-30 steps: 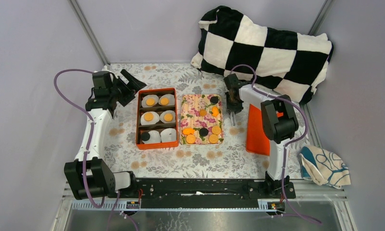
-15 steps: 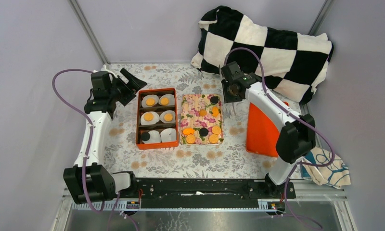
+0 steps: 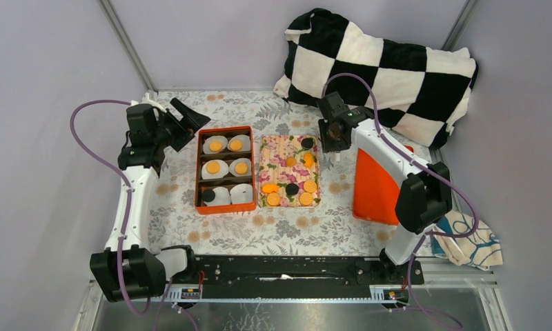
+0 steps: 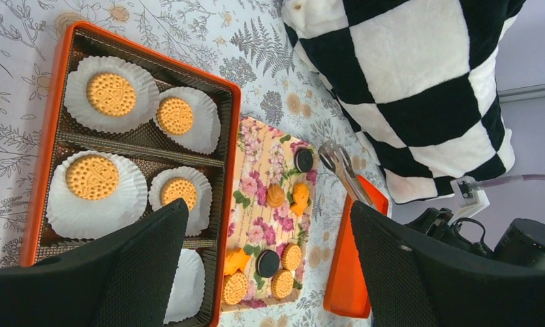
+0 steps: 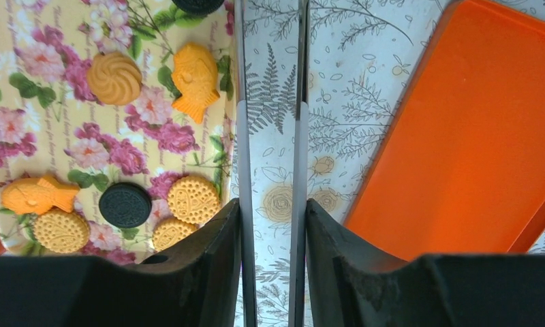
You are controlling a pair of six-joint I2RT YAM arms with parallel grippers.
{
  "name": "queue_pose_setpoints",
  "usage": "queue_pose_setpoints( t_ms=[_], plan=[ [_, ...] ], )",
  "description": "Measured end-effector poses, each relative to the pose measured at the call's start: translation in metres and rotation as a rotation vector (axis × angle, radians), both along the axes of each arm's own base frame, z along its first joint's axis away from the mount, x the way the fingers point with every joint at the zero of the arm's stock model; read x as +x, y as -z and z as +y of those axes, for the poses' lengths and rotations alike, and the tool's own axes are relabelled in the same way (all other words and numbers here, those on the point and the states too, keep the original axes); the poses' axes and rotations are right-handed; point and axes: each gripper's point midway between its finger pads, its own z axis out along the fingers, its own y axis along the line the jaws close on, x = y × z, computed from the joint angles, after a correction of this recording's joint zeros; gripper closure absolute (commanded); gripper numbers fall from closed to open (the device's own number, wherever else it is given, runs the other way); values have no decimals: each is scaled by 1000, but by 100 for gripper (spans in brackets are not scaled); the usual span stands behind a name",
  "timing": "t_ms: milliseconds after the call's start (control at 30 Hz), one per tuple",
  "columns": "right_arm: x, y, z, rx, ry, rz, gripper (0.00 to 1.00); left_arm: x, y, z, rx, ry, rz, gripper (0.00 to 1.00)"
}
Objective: Pack the cookies
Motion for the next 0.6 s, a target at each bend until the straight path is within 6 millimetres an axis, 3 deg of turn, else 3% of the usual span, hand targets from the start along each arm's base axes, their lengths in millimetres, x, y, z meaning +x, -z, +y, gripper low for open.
queue_pose_setpoints(
  t_ms=[67, 267, 400, 600],
  plan=[
    [-3, 5, -1, -6, -1, 14, 68, 0, 1, 0, -1, 0, 3, 7],
    [-8, 6, -2, -11, -6, 15, 67, 2, 4, 0, -2, 0, 12, 7],
    [-24, -16, 9, 13, -54, -38, 63, 3, 6, 0, -2, 0, 18, 7],
    [-72, -59, 38, 111, -192, -114, 60, 3, 7, -1, -3, 4, 20, 7]
  ],
)
